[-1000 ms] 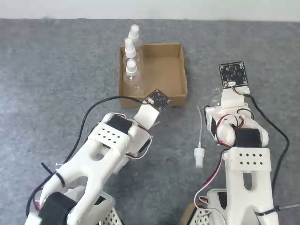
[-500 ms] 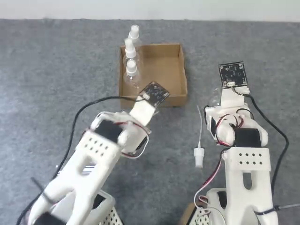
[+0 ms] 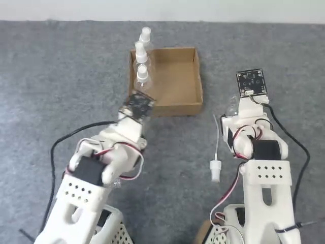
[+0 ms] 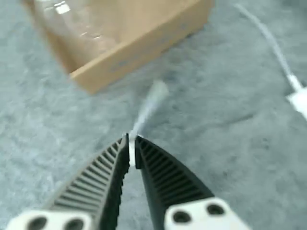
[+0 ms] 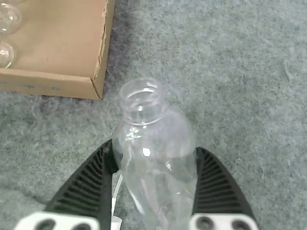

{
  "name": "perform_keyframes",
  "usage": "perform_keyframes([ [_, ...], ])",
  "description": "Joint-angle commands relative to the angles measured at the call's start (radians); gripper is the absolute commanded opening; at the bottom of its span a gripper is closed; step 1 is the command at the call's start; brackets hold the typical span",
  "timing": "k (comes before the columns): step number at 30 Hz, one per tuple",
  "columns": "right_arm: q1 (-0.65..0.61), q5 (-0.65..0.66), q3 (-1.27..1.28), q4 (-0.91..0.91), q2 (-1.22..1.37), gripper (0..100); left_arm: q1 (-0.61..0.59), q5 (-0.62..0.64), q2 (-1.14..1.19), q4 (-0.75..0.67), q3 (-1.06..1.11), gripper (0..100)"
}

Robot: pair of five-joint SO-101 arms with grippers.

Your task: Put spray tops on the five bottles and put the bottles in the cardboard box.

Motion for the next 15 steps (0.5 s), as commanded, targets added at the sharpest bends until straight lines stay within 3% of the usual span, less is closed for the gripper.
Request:
perform_keyframes([
  [1, 0.007, -0.005, -0.009, -0.021, -0.025, 7.4, -0.110, 0.008, -0.038, -0.103, 0.051, 1],
  [11, 0.005, -0.003, -0.009, -0.021, -0.025, 7.4, -0.295, 0.011, -0.044, -0.161, 0.107, 2],
  [15, 0.005, -0.003, -0.009, -0.021, -0.025, 7.4, -0.391, 0.014, -0.038, -0.196, 0.110, 8],
])
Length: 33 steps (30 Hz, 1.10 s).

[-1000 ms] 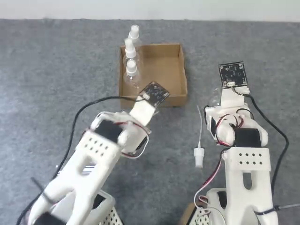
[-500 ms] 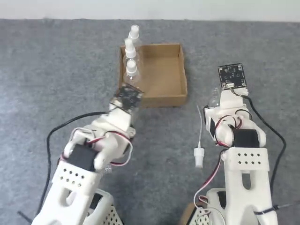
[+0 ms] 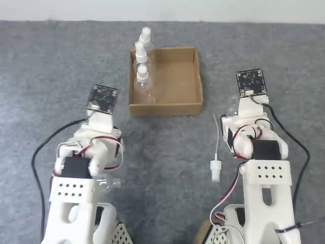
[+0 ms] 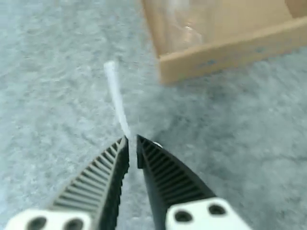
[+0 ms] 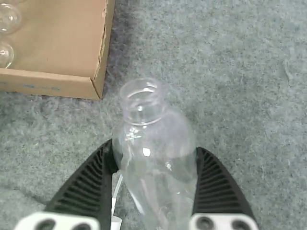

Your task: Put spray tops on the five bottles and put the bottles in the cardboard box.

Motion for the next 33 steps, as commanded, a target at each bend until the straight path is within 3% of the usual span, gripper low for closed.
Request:
perform_keyframes([
  [1, 0.005, -0.005, -0.009, -0.021, -0.025, 7.4, -0.120, 0.017, -0.029, -0.049, -0.004, 12],
  [6, 0.005, -0.005, -0.008, -0.021, -0.025, 7.4, -0.207, 0.155, -0.028, -0.046, -0.004, 27],
  [19, 0.005, -0.005, -0.008, -0.022, -0.025, 7.4, -0.288, 0.192, -0.035, -0.044, -0.016, 26],
  [29, 0.005, -0.003, 0.002, -0.024, -0.025, 7.4, -0.341, -0.080, -0.018, 0.180, -0.260, 24],
  [33, 0.005, -0.003, 0.002, -0.024, -0.025, 7.4, -0.347, -0.195, 0.095, 0.270, -0.354, 23],
])
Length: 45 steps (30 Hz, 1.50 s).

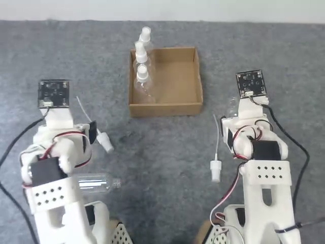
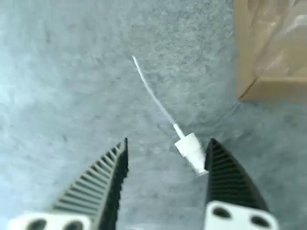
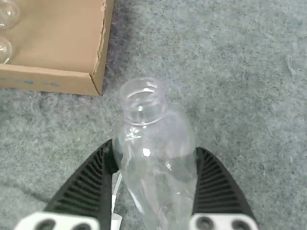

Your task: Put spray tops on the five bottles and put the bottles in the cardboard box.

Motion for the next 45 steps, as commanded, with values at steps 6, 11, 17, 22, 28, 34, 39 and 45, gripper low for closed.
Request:
perform_keyframes([
  [6, 0.005, -0.002, -0.012, -0.024, -0.025, 7.4, -0.020, -0.255, 0.365, 0.153, -0.291, 24],
  [11, 0.005, -0.002, -0.012, -0.024, -0.025, 7.4, -0.018, -0.437, 0.534, 0.155, -0.355, 24],
  [17, 0.005, -0.002, -0.012, -0.024, -0.025, 7.4, -0.015, -0.637, 0.629, 0.173, -0.375, 28],
  [22, 0.005, -0.002, -0.012, -0.024, -0.025, 7.4, -0.017, -0.841, 0.638, 0.167, -0.375, 28],
  [28, 0.005, -0.002, -0.012, -0.024, -0.025, 7.4, -0.018, -1.017, 0.643, 0.089, -0.367, 28],
  [34, 0.005, -0.003, -0.011, -0.024, -0.025, 7.4, -0.005, -1.180, 0.644, 0.066, -0.332, 28],
  [39, 0.005, -0.005, -0.011, -0.024, -0.025, 7.4, 0.003, -1.238, 0.644, -0.048, -0.237, 28],
  [45, 0.005, -0.005, -0.011, -0.024, -0.025, 7.4, 0.011, -1.330, 0.644, -0.129, -0.159, 28],
])
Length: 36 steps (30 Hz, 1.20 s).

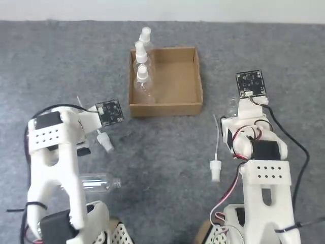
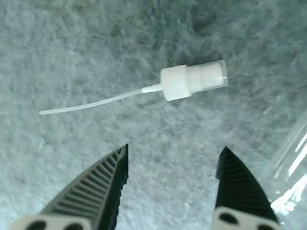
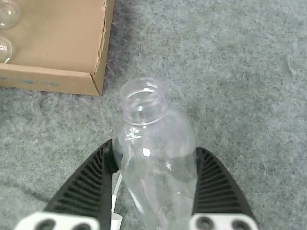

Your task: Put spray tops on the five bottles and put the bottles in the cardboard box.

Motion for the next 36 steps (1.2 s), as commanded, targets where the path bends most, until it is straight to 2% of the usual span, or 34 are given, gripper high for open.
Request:
perform_keyframes([
  [1, 0.005, -0.005, -0.011, -0.024, -0.025, 7.4, 0.017, -0.063, -0.003, -0.049, 0.012, 28],
  [8, 0.005, -0.002, -0.011, -0.024, -0.025, 7.4, 0.044, -0.140, -0.003, -0.078, 0.024, 28],
  [14, 0.005, -0.002, -0.011, -0.024, -0.025, 7.4, 0.077, -0.140, 0.086, -0.293, 0.096, 28],
  [17, 0.004, -0.002, -0.011, -0.024, -0.025, 7.4, 0.077, -0.140, 0.157, -0.345, 0.068, 28],
  [22, 0.004, -0.002, -0.011, -0.024, -0.025, 7.4, 0.084, -0.140, 0.258, -0.348, -0.004, 28],
  [29, 0.004, -0.002, -0.011, -0.024, -0.025, 7.4, 0.153, -0.133, 0.325, -0.351, -0.048, 28],
  [36, 0.004, -0.002, -0.011, -0.024, -0.025, 7.4, 0.249, -0.055, 0.333, -0.350, -0.045, 28],
])
